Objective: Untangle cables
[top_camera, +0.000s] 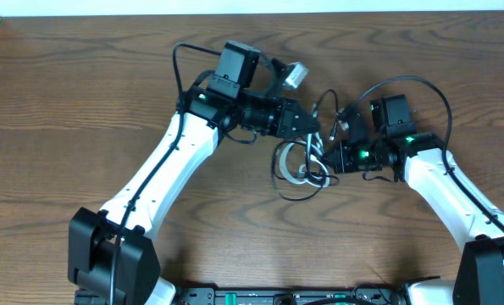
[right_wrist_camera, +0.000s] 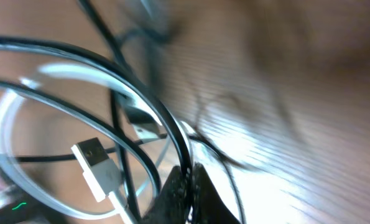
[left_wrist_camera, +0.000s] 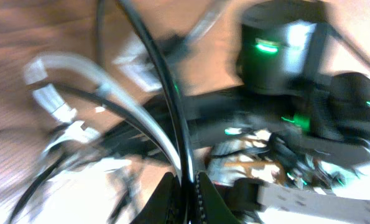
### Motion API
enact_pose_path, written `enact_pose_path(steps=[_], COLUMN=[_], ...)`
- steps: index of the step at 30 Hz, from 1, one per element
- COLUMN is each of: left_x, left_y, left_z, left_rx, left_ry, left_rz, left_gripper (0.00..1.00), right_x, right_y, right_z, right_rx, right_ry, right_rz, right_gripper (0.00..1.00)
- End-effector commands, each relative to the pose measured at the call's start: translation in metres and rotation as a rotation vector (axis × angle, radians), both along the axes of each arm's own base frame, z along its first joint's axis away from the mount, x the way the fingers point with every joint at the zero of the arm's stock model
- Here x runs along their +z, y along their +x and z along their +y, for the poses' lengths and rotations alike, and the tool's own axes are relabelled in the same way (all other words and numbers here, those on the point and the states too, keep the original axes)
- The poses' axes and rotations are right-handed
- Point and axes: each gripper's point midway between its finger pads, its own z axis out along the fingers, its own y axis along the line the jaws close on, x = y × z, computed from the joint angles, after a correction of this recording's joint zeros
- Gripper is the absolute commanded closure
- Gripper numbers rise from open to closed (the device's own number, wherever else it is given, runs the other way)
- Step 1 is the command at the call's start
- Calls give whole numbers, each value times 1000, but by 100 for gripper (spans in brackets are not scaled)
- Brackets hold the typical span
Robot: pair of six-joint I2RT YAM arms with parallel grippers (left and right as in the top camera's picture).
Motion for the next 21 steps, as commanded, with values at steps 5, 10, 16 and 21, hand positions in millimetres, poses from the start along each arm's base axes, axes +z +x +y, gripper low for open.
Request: enact_pose_path(steps=[5, 10, 16, 21], left_x=[-74, -88, -92, -92], left_y=[42, 39, 40, 47], left_z=[96, 133, 156, 171], left_rx=[378, 446, 493, 535], left_ry=[602, 802, 923, 935], left_rz=[-52, -57, -78, -72], left_gripper=[92, 92, 92, 92], right_x=[-26, -27, -26, -23], right_y=[4, 2, -8, -20], right_z=[-80, -92, -129, -157], right_rx=[-293, -388, -597, -705], right_ry=[-430, -475, -634, -748], right_rz=[49, 71, 105, 129], right_gripper=[99, 99, 99, 99])
